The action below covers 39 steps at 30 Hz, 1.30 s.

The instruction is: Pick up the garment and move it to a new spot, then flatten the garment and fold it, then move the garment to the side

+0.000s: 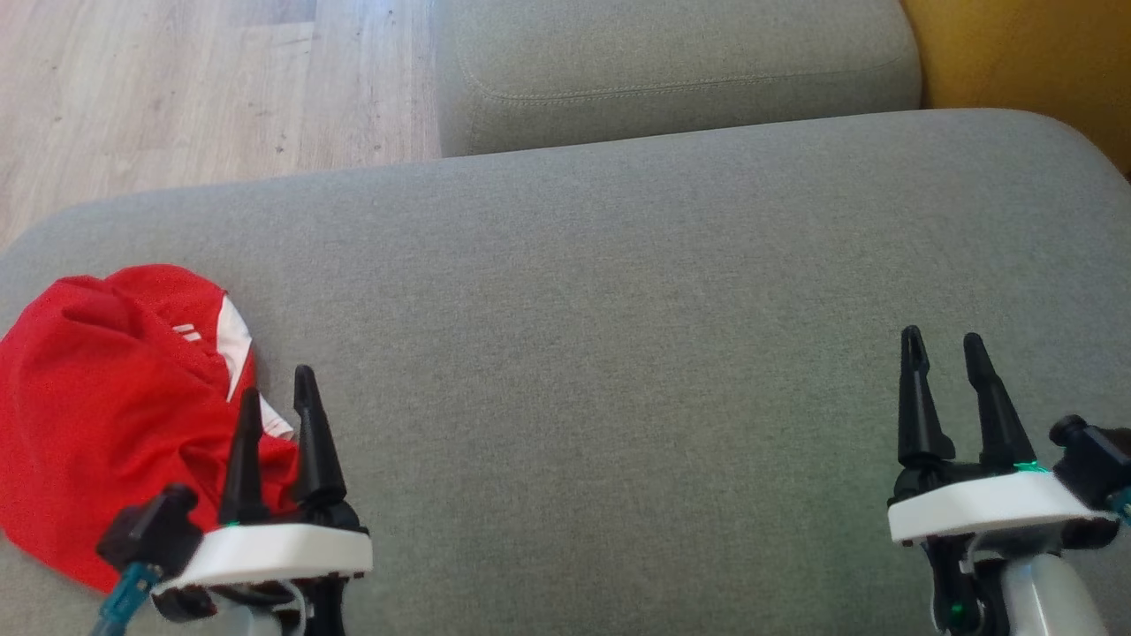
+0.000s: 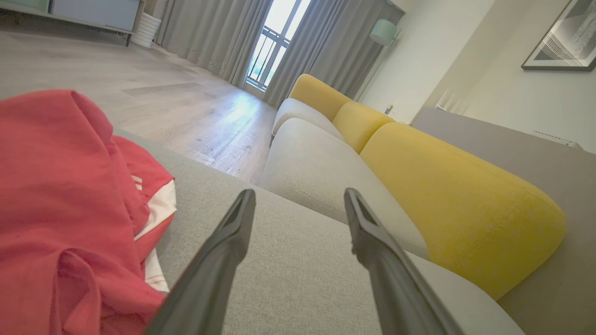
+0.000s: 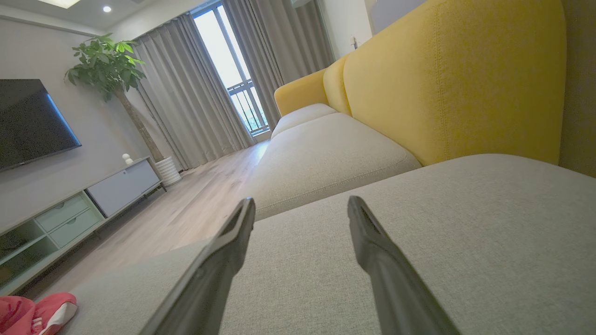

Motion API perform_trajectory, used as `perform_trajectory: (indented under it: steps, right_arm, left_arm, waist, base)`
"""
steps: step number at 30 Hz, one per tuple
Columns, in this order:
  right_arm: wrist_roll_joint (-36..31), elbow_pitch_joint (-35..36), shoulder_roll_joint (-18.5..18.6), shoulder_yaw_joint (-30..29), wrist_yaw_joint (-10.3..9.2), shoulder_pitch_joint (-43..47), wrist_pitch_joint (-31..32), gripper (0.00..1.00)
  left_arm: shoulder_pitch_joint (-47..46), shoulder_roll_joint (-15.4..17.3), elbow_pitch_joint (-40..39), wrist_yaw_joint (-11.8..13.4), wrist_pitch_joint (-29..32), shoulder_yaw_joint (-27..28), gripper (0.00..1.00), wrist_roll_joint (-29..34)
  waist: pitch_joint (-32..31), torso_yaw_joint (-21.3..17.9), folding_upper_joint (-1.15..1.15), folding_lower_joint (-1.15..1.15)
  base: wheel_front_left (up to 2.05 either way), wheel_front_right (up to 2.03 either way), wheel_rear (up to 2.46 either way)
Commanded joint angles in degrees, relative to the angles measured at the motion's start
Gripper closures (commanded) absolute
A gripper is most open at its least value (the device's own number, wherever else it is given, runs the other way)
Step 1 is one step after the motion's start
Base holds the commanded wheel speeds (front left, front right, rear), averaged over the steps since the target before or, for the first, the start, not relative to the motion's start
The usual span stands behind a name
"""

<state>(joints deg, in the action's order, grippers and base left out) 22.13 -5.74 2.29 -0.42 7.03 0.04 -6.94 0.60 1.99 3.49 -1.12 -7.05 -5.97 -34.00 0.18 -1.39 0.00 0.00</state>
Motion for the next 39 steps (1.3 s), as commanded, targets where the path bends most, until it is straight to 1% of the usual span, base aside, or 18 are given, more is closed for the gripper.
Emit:
perform_trajectory:
  steps: [1, 4, 7, 10, 15, 16, 18, 23, 27, 30, 32, 34, 39]
  right_arm:
    - [-1.77, 2.58, 0.45, 1.3, 0.31, -1.82, -0.91, 0.0]
    - [-3.69, 3.05, 0.46, 1.53, 0.32, -1.67, -1.42, 0.0]
    - [-6.46, 3.07, 0.47, 1.92, 0.33, -1.44, -1.93, 0.0]
    - [-9.15, 2.71, 0.48, 2.12, 0.34, -1.24, -2.43, 0.0]
    - [-14.26, 1.76, 0.49, 2.21, 0.36, -0.98, -3.28, 0.0]
    - [-14.26, 1.76, 0.49, 2.21, 0.36, -0.98, -3.28, 0.0]
    - [-16.4, 0.72, 0.5, 2.51, 0.37, -0.9, -3.62, 0.0]
    - [-20.0, 0.61, 0.52, 2.62, 0.38, -1.33, -4.46, 0.0]
    - [-23.76, 0.99, 0.53, 3.59, 0.4, -1.42, -5.14, 0.0]
    - [-26.31, 1.48, 0.54, 4.45, 0.41, -1.51, -5.65, 0.0]
    - [-27.37, 1.8, 0.55, 4.96, 0.42, -1.48, -5.98, 0.0]
    - [-27.96, 2.03, 0.55, 5.18, 0.42, -1.41, -6.32, 0.0]
    - [-29.66, 2.14, 0.57, 6.14, 0.44, -1.11, -7.16, 0.0]
  left_arm:
    - [-1.06, 0.65, -2.35, 0.38, -0.83, 0.62, 0.0, 2.19]
    - [-1.23, 1.12, -2.3, 0.75, -1.34, -0.71, 0.0, 5.68]
    - [-1.38, 1.64, -2.39, 1.73, -1.84, -1.93, 0.0, 8.62]
    - [-1.41, 1.74, -2.58, 2.83, -2.35, -2.7, 0.0, 10.33]
    - [-1.42, 3.04, -1.16, 4.59, -3.19, -4.88, 0.0, 15.12]
    - [-1.42, 3.04, -1.16, 4.59, -3.19, -4.88, 0.0, 15.12]
    - [-1.39, 3.3, -0.27, 5.15, -3.53, -5.65, 0.0, 16.33]
    - [-1.73, 4.38, 1.23, 6.29, -4.37, -7.84, 0.0, 20.2]
    - [-1.93, 5.24, 3.84, 8.59, -5.04, -9.53, 0.0, 24.03]
    - [-2.48, 5.63, 4.26, 9.53, -5.55, -10.77, 0.0, 25.91]
    - [-2.77, 5.63, 3.65, 9.61, -5.88, -11.4, 0.0, 26.35]
    - [-2.61, 5.07, 2.93, 9.4, -6.22, -11.13, 0.0, 25.53]
    - [-1.46, 3.2, 2.02, 5.91, -7.06, -8.43, 0.0, 22.28]
  waist:
    - [0.04, -0.04, 0.0, 0.0]
    - [0.09, -0.03, 0.0, 0.0]
    - [0.12, -0.02, 0.0, 0.0]
    - [0.12, -0.01, 0.0, 0.0]
    - [-0.04, -0.16, 0.0, 0.0]
    - [-0.04, -0.16, 0.0, 0.0]
    - [-0.14, -0.25, 0.0, 0.0]
    - [-0.29, -0.43, 0.0, 0.0]
    - [-0.39, -0.62, 0.0, 0.0]
    - [-0.36, -0.72, 0.0, 0.0]
    - [-0.34, -0.74, 0.0, 0.0]
    - [-0.33, -0.76, 0.0, 0.0]
    - [-0.24, -0.84, 0.0, 0.0]
  base:
    - [0.0, 0.0, 0.0]
    - [0.0, 0.0, 0.0]
    - [0.0, 0.0, 0.0]
    - [0.0, 0.0, 0.0]
    - [0.0, 0.0, 0.0]
    - [0.0, 0.0, 0.0]
    - [0.0, 0.0, 0.0]
    - [0.0, 0.0, 0.0]
    - [0.0, 0.0, 0.0]
    - [0.0, 0.0, 0.0]
    - [0.0, 0.0, 0.0]
    - [0.0, 0.0, 0.0]
    - [0.0, 0.0, 0.0]
